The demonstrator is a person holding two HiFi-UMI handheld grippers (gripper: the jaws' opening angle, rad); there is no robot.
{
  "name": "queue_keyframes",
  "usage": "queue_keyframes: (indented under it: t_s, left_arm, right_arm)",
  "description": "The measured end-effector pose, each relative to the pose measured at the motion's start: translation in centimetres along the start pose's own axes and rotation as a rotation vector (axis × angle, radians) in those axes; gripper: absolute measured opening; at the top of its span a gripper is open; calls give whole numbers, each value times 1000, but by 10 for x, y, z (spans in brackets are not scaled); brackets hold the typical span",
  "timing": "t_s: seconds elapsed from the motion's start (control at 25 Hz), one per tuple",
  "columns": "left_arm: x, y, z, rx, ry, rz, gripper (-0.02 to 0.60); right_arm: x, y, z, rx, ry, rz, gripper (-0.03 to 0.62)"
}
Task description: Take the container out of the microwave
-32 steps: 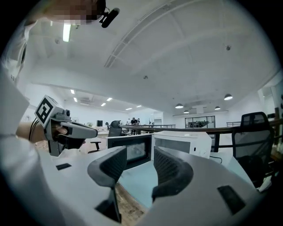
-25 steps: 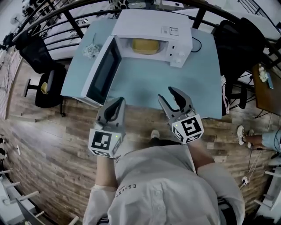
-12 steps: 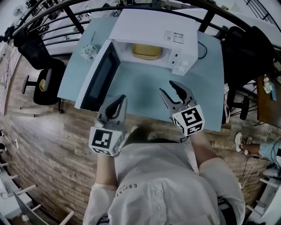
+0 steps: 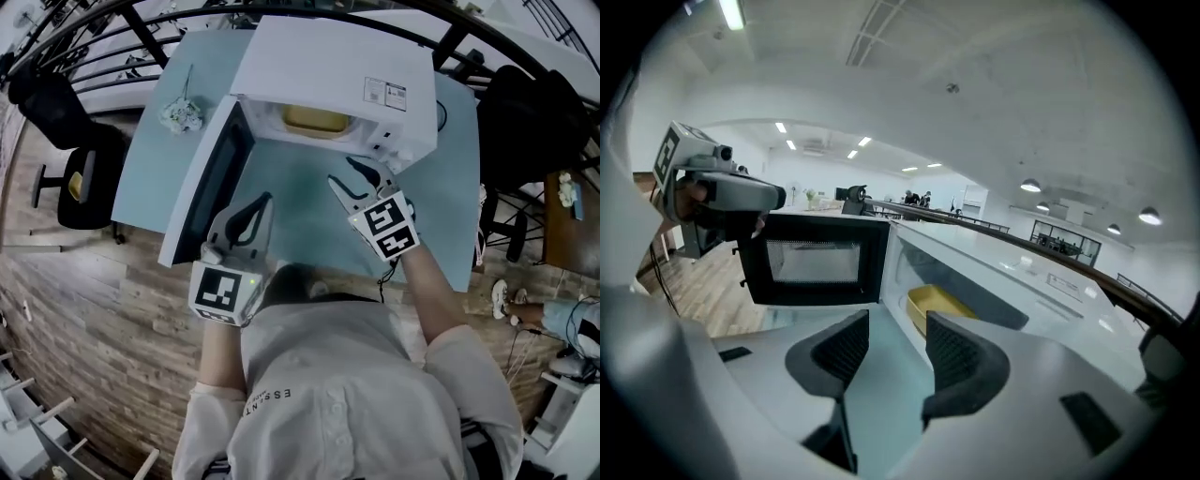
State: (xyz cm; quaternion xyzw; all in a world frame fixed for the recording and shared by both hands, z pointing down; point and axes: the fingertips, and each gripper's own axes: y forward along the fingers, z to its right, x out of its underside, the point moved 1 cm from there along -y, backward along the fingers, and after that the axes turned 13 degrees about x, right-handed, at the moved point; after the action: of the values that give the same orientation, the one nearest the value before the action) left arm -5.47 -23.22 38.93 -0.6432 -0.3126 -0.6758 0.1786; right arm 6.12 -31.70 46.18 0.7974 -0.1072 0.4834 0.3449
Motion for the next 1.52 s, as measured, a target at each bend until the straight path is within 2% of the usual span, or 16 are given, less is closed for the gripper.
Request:
queue_keyframes:
  t_s: [0.48,0.64,0.76,0.92,1.0,1.04,1.12,1.24,1.4,1.52]
  left_arm:
    - [11,21,-49,23,-26,-33,-6]
    - [15,24,-58,21,-52,-38,-6]
    - [20,28,-62,34,-31,-36,-6]
    - [22,29,-67,29,-62,-38,-6]
    - [23,27,-71,25,-53,-36,-6]
    - [23,26,-73,22,-51,-34,-6]
    - [22,24,-76,8,-80,-33,-6]
    - [23,20,-77,1,-106,-34,-6]
    - [25,16,-77,14,-59,-38,-6]
    - [24,13,-76,16,-56,-36,-6]
  right_arm:
    - [27,125,10,-51,-268,-231,184]
    - [32,151,10,-68,-341,-269,184]
    - [39,168,8,-88,-413,-304,184]
    - [46,184,5,-104,-517,-326,184]
    - [49,189,1,-120,-566,-335,183]
    - [50,191,0,-126,-591,-338,174]
    - [51,193,0,-119,-631,-338,107]
    - [49,194,0,-100,-656,-340,54]
    - [50,191,-3,-114,-668,-354,43]
    - [48,185,-5,-115,-665,-356,35]
